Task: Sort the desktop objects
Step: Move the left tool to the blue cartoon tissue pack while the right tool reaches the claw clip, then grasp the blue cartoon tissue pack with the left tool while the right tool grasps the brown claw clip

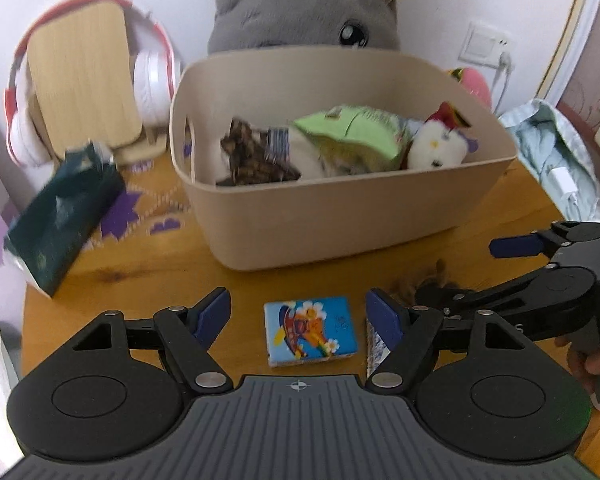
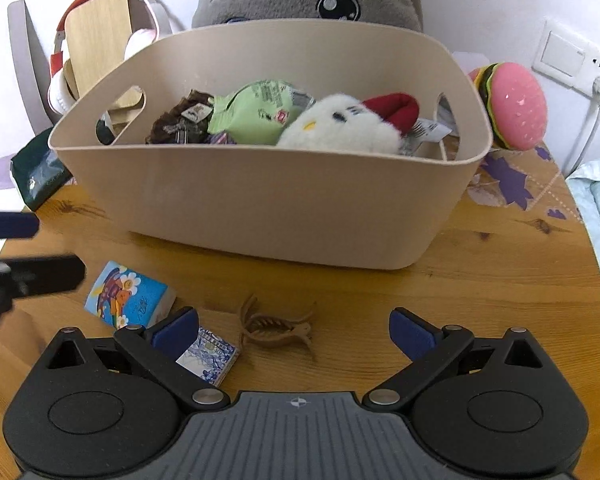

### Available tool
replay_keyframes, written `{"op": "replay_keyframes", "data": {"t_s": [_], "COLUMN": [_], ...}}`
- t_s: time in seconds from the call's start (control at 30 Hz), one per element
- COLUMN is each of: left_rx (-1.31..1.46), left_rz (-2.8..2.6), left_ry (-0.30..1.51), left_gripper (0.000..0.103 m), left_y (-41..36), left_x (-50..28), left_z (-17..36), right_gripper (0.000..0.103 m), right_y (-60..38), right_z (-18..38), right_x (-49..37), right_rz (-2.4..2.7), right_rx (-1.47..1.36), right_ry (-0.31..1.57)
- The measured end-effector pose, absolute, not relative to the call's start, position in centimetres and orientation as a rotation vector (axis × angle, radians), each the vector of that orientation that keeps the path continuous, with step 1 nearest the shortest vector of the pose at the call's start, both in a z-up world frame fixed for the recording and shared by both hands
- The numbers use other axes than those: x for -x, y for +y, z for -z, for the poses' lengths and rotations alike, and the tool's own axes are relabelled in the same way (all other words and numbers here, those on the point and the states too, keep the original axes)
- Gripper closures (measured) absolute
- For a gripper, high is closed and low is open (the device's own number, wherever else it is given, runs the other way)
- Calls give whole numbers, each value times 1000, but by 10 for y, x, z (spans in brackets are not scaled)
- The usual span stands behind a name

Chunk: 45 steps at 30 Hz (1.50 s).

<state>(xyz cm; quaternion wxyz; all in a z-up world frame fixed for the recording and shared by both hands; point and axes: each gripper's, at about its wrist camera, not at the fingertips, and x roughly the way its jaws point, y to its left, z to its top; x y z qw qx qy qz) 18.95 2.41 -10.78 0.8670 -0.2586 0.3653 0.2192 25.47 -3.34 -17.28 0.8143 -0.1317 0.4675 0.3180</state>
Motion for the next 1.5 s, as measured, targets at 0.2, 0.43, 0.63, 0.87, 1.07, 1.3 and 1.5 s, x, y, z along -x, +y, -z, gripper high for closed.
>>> {"op": "replay_keyframes", "data": {"t_s": [0.2, 0.43, 0.63, 0.87, 1.07, 1.3, 1.5], "left_rx": [576, 621, 629, 631, 603, 601, 592], "left_rz": [-450, -429, -431, -437, -448, -440, -437], "left_ry": [807, 849, 885, 917, 914, 914, 917], "left_gripper": [27, 27, 27, 27, 28, 38, 38], "left_y": [29, 30, 31, 30, 31, 30, 27], "left_x": [-204, -217, -226, -228, -226, -230, -231], "left_z": [126, 142, 151, 163, 168, 165, 165], "right_gripper": [0, 0, 0, 3, 8, 32, 58], "right_y": [-28, -21, -25, -25, -25, -25, -27], "right_z": [182, 195, 201, 208, 206, 202, 198], "right_x": [-258, -262, -270, -268, -263, -254, -247], "right_rz": [-685, -678, -646, -621, -644, -667, -670], "right_rx": [298, 314, 280, 312, 322, 338, 338], "right_ry": [1014, 1043, 1061, 1069, 1048, 1020, 1003]}}
